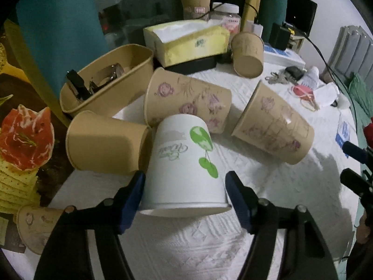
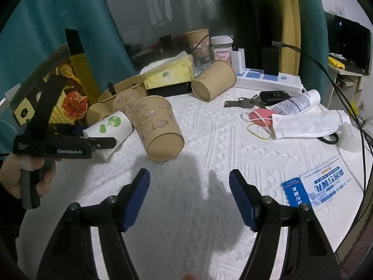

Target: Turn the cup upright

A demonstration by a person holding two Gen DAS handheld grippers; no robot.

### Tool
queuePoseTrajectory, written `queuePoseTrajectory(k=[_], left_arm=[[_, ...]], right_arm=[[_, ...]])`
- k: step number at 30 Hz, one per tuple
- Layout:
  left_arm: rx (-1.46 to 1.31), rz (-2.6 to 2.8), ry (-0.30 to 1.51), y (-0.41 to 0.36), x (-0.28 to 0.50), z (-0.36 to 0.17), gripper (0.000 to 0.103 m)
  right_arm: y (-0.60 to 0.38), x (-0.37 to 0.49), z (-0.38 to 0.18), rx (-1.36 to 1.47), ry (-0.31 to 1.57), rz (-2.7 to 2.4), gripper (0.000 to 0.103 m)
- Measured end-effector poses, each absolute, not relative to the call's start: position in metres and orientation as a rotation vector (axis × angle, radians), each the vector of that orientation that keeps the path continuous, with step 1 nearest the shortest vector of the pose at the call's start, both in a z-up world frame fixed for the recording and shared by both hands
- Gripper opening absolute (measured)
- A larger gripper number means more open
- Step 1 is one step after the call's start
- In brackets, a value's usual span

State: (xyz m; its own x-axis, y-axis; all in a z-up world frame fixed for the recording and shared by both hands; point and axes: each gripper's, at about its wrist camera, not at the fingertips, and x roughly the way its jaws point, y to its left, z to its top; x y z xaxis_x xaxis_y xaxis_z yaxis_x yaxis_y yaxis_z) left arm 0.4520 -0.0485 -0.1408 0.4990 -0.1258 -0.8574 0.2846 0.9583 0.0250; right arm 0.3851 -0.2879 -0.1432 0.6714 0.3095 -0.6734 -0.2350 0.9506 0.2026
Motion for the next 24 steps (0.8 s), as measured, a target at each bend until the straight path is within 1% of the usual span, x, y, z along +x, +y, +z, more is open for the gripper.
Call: queuePoseTrajectory(k=[7, 13, 18, 24], left_arm=[[0.184, -0.277, 0.993, -0.052, 0.438, -0.129, 0.066], [0.189, -0.332, 0.958, -0.056, 0.393, -0.104, 0.066], [0.191, -0.408, 0.951, -0.054, 0.325, -0.086, 0.066], [0.235, -0.471, 0.997, -0.043, 0.236, -0.091, 0.066]], right_arm=[[-0.292, 0.369, -0.136, 0.105, 0.770, 0.300, 0.068], [-0.290, 0.341, -0.121, 0.105, 0.751, 0.304, 0.068], [-0.278, 0.303, -0.119, 0.106, 0.757, 0.319, 0.068], [-0.255, 0.244, -0.135, 0.099, 0.803, 0.364, 0.068]])
